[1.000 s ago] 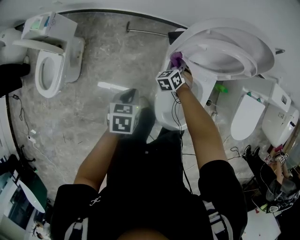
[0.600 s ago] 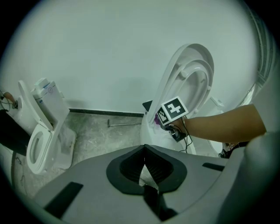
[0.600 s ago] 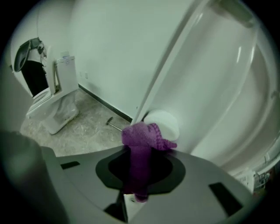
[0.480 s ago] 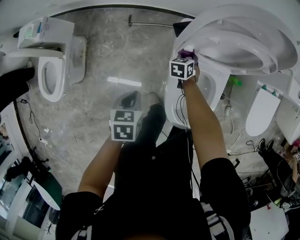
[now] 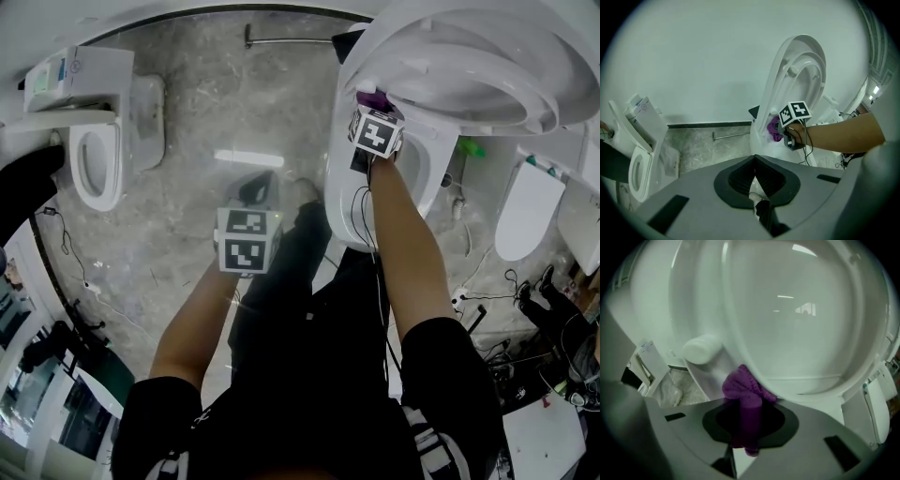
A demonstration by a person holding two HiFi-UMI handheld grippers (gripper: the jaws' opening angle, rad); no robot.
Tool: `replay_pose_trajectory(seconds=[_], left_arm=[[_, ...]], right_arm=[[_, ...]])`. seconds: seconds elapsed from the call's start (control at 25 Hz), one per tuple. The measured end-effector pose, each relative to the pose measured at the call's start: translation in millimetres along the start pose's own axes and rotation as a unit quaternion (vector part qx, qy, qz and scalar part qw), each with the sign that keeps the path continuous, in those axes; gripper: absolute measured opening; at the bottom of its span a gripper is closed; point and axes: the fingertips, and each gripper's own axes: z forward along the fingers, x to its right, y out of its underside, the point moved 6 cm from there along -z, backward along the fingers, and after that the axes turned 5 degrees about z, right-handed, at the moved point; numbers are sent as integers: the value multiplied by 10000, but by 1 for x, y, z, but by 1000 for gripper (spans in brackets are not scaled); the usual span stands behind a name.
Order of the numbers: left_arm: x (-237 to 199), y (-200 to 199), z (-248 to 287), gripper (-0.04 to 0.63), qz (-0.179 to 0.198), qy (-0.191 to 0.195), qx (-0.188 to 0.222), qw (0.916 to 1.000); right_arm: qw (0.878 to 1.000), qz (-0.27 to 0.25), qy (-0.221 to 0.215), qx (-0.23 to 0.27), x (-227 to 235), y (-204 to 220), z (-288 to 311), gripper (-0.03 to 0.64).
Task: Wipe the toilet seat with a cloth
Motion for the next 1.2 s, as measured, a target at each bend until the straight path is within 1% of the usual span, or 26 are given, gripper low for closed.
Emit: replay_pose_trajectory(seconds=[0.08,0.16,0.36,0.52,0.64,0.96,1.12,1.2], left_arm=[[7,-1,8,8,-22,-7,-9,10000],[17,-2,15,8,-16,1,-29,10000],[53,-5,22,8,31,78,-80,9999],[82,-13,26,8,152,122,-90,9998],[98,-17,28,6,209,118,-113,9996],[137,-30,44,6,167,119,-190,9996],[164,-41,54,6,252,154,-185,9994],[178,-48,59,6,301,172,-187,9992]], right_arm=[[9999,89,116,-51,17,4,3,78],[9998,71,190,-60,32,6,3,78],[9998,-123,142,-109,55,10,2,78],[9995,-119,170,-226,78,14,2,78],[9991,-120,307,-283,105,14,1,78],[9978,-95,592,-278,179,8,-4,78],[9980,-307,520,-197,207,1,-6,78],[9983,-227,510,-158,222,0,-8,78]])
